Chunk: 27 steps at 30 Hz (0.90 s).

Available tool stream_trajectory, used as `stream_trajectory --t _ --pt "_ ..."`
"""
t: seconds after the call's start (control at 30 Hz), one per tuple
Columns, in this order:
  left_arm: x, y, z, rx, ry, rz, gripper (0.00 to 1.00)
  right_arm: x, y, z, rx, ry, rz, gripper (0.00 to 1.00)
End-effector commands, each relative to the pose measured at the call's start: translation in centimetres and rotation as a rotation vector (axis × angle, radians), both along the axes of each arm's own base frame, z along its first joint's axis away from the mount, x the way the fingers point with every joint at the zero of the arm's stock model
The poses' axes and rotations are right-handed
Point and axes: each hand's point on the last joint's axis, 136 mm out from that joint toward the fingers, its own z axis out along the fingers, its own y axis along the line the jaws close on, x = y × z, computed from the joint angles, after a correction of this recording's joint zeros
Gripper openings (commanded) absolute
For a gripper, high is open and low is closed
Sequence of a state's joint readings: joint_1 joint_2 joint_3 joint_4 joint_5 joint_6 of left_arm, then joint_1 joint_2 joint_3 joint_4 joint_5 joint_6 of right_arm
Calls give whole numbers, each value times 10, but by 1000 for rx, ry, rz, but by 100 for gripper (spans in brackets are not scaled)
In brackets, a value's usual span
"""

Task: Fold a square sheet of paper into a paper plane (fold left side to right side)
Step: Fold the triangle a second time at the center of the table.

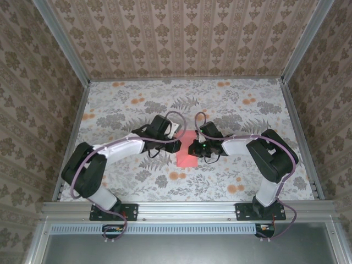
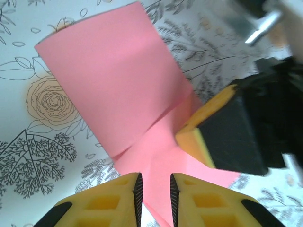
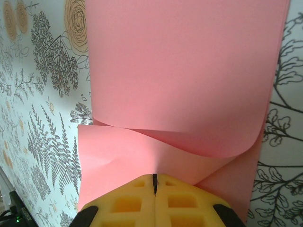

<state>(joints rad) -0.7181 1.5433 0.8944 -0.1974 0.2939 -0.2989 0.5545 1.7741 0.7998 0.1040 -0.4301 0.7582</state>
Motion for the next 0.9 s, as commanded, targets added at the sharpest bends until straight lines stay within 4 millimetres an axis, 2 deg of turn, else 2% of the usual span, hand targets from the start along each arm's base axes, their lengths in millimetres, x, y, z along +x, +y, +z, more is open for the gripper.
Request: stream_trajectory --t 0.0,0.13,0.33,0.6,0.87 --pt "-29 -1 0 -84 117 -26 24 -14 -18 -27 -112 75 -12 0" --pt "-50 -14 1 -211 216 -65 23 -14 -18 -26 -114 75 -11 0" --pt "-71 -27 -13 -252 318 -122 23 -14 -18 -27 -116 77 -9 0" --pt "-69 -35 -32 -208 342 -132 23 -15 -19 -28 -121 81 -7 0" --pt "-63 -25 -46 -135 317 -90 23 -15 -18 -28 -123 82 -3 0"
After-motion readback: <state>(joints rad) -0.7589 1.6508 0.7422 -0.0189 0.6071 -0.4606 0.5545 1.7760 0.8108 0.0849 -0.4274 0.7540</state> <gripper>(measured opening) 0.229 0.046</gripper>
